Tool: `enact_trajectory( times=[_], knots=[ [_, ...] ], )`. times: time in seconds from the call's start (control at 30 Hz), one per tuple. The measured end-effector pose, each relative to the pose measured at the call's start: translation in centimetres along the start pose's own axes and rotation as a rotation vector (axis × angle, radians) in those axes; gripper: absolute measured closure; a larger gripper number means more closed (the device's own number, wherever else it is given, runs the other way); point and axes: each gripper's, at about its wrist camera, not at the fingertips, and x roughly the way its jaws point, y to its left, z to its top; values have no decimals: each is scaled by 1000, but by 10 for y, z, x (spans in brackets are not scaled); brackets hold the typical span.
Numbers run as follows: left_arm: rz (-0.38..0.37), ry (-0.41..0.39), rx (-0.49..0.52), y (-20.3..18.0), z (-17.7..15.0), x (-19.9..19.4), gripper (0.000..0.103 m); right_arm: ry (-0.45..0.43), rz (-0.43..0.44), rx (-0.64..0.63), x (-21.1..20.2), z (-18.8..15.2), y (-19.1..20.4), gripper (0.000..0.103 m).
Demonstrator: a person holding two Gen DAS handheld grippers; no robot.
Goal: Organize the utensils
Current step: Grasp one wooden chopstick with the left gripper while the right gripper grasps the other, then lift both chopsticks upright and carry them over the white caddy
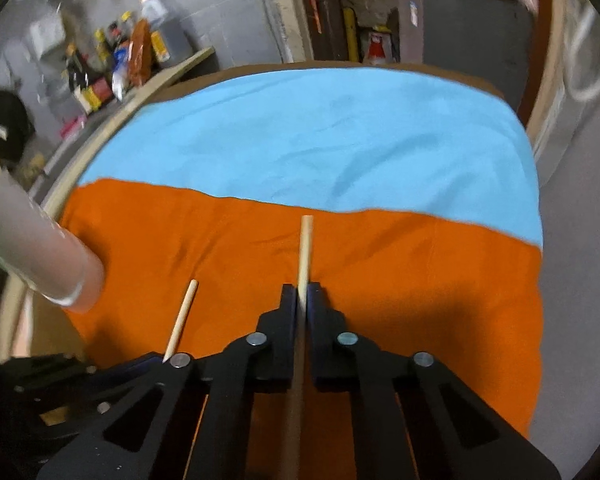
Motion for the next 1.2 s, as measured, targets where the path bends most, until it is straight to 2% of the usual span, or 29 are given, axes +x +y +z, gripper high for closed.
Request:
enact_trajectory(
  times=[0.1,0.23,0.33,0.43,0.53,0.73,0.9,1.07,1.2],
  knots=[
    [-29,-33,-28,3,-9,-12,101,-28,82,94,-11,-13,-15,100],
    [-58,-112,-26,1,-18,-38,101,-132,160,140,-41,-35,-20,100],
    [-92,-205,-10,-2,-28,-65,101,-245,193,158,-69,-49,-16,100],
    [-137,-334,-4,-2,-36,-97,101,-386,246,167,-97,-61,-8,100],
    [-156,-425,-4,1,-39,-122,101,-471,259,163,-114,-63,4,100],
    [-168,-567,-5,10,-31,-176,101,-623,326,113,-142,-45,41,100],
    [-159,-675,-4,35,-17,-218,101,-708,431,72,-153,-18,78,100],
    [-157,-771,-68,86,4,-255,101,-755,537,44,-155,11,118,100],
    [-134,-852,-106,125,26,-274,101,-820,565,43,-154,28,145,100]
  ],
)
